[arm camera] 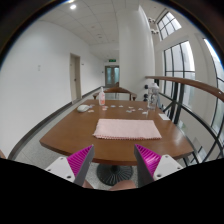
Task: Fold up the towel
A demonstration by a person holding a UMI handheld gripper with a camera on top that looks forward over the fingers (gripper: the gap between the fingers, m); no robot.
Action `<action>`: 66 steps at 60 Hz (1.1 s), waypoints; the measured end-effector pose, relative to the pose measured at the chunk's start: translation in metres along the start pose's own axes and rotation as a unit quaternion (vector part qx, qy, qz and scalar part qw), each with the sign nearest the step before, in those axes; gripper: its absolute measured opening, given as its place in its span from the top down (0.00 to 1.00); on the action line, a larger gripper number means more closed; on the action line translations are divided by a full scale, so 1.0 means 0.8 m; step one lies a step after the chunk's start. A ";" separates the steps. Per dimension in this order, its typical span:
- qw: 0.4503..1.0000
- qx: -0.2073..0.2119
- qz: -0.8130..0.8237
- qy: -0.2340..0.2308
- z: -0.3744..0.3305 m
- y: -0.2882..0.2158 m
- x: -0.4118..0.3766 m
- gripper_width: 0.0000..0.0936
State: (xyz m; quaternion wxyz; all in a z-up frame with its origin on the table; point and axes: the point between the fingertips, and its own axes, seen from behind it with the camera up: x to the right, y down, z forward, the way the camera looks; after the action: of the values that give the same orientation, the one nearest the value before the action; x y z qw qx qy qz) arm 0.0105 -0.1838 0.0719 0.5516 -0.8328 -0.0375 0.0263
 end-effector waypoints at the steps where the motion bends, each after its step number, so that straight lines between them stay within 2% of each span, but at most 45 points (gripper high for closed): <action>1: 1.000 -0.001 -0.002 -0.002 -0.021 0.010 0.006 0.10; 10: 1.000 -0.008 -0.014 -0.017 0.020 -0.002 -0.010 0.11; 19: 0.998 -0.033 -0.037 -0.034 0.086 -0.006 -0.036 0.14; 32: 0.995 -0.079 -0.048 -0.048 0.206 -0.008 -0.081 0.30; 33: 0.994 -0.086 -0.048 -0.047 0.211 -0.005 -0.081 0.28; 34: 0.993 -0.091 -0.050 -0.046 0.216 -0.003 -0.081 0.36; 35: 0.993 -0.096 -0.053 -0.045 0.225 0.002 -0.080 0.36; 36: 0.992 -0.103 -0.057 -0.043 0.234 0.005 -0.081 0.41; 37: 0.992 -0.105 -0.054 -0.049 0.234 0.003 -0.084 0.40; 38: 0.992 -0.102 -0.049 -0.050 0.237 -0.002 -0.084 0.51; 39: 0.992 -0.108 -0.047 -0.048 0.238 -0.001 -0.082 0.53; 41: 0.991 -0.116 -0.047 -0.051 0.239 0.000 -0.082 0.67; 42: 0.990 -0.120 -0.045 -0.052 0.239 0.001 -0.082 0.70; 45: 0.991 -0.118 -0.038 -0.045 0.247 0.000 -0.077 0.98; 58: 0.991 -0.112 -0.070 -0.028 0.247 -0.003 -0.070 1.00; 66: 0.996 -0.061 -0.058 -0.011 0.224 -0.051 -0.042 1.00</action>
State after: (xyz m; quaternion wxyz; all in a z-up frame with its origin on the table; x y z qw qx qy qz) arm -0.0397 -0.0068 0.0401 0.4997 -0.8612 -0.0927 0.0010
